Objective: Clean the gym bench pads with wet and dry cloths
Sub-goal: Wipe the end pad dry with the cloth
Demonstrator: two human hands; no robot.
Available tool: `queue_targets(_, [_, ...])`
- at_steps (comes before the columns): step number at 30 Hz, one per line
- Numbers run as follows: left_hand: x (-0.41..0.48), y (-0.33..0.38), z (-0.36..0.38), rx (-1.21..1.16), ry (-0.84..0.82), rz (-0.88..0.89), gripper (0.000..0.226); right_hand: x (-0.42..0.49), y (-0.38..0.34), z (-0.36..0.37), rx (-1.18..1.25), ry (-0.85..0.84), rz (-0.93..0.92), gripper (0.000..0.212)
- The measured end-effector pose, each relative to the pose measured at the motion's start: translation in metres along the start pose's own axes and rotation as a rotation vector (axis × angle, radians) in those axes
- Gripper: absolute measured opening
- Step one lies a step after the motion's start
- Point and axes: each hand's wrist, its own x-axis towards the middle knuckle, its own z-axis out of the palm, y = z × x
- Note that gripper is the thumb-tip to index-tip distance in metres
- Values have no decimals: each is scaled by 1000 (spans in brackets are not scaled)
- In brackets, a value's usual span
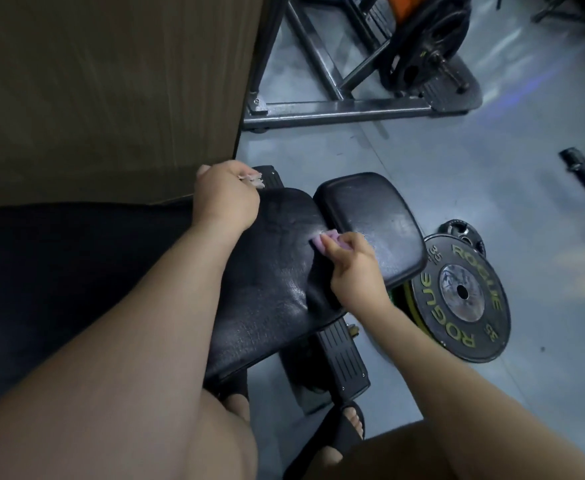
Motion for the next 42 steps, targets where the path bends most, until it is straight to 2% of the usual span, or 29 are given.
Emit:
queue_targets(5, [-12, 2, -9, 33, -2, 7, 40, 54, -11, 17, -32, 2, 35, 37])
queue_targets(8, [-13, 4, -6, 41, -74, -9, 43, 18, -9, 9, -119, 26, 6, 47])
queue_targets(13, [-17, 9, 4, 34, -171, 51, 39, -33, 7, -45, -110, -10, -94, 29])
queue_targets(16, [-20, 7, 8, 70, -185, 71, 37, -11, 27, -51, -217, 50, 16, 31])
queue_targets(19, [-22, 4, 9, 98, -199, 78, 35, 23, 37, -30, -306, -6, -47, 37])
queue_targets(22, [-22, 4, 9, 123, -203, 80, 36, 47, 44, -17, -328, 11, -27, 39])
queue_targets(25, [-20, 7, 8, 139, -202, 81, 37, 17, 39, -22, -305, 8, -48, 48])
queue_targets(29, [-14, 9, 5, 152, -139, 68, 37, -26, 26, -43, -256, -115, -157, 41])
queue_targets(33, [-12, 7, -3, 141, -93, 64, 36, -2, 0, -42, -72, 52, 6, 29])
queue_targets(37, [-10, 1, -17, 136, -55, 20, 37, 19, -26, 2, -42, -4, -169, 29])
queue_targets(41, [-12, -2, -29, 118, -23, -18, 38, 58, -41, 22, -74, 69, -83, 18])
queue_targets(42, [-11, -3, -32, 111, -16, -26, 39, 55, -46, 24, -68, 58, -108, 22])
